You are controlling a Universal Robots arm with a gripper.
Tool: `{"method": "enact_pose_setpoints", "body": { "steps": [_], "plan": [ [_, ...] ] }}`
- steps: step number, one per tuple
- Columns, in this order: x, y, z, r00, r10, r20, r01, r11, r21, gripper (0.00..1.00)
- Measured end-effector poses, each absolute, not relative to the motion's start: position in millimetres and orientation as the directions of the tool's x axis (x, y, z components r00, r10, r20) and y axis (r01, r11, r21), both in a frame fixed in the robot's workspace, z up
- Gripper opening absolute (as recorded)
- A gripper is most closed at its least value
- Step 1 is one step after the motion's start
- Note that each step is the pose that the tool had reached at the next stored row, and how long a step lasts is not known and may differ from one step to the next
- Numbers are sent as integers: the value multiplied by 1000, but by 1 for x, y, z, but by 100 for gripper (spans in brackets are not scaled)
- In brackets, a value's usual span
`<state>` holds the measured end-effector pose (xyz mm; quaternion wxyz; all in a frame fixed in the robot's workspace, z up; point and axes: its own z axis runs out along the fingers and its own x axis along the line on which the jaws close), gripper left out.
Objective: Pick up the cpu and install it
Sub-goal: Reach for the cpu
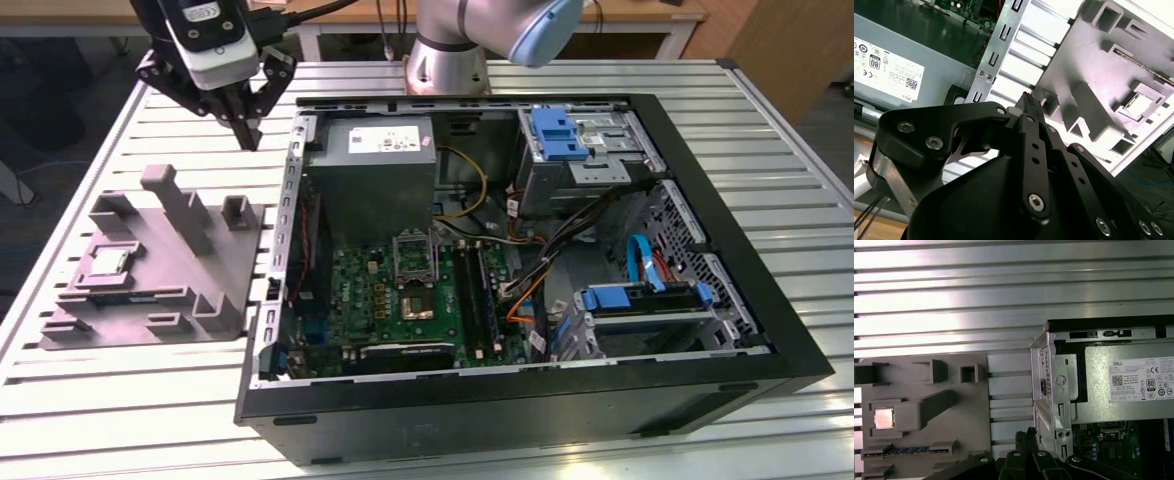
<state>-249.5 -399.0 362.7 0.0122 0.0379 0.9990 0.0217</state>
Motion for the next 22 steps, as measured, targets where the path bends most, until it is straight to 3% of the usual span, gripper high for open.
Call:
{"method": "enact_pose_setpoints", "body": {
  "steps": [22],
  "plan": [
    [-254,-399,362,-997,76,-23,75,996,44,11]
  ]
}}
